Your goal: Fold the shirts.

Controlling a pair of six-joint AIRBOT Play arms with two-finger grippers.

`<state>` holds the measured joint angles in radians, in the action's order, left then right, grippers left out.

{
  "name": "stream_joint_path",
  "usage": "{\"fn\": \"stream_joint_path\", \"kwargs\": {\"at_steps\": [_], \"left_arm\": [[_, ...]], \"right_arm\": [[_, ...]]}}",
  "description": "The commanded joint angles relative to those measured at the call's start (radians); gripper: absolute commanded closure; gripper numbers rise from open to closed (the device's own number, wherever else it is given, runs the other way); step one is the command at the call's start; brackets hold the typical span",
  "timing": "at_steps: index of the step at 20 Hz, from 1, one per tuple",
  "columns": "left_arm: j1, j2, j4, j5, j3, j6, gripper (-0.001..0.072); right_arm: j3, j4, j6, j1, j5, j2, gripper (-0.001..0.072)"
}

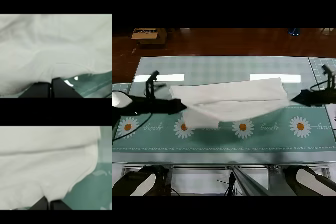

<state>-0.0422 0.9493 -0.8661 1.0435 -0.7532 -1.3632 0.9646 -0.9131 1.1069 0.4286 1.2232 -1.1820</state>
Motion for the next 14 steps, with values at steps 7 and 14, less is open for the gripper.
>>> {"fn": "stream_joint_path", "kwargs": {"at_steps": [7,14], "left_arm": [[0.032,0.154,0.007,-0.134,-0.209,-0.016,0.0688],[0.125,0.434,0.015,-0.179,-0.360,-0.014,0.0688]], "right_arm": [[0.114,0.153,0.033,-0.190,-0.377,-0.070,0.0679],[0.114,0.147,0.097,-0.251,-0.612,-0.254,0.0679]]}}
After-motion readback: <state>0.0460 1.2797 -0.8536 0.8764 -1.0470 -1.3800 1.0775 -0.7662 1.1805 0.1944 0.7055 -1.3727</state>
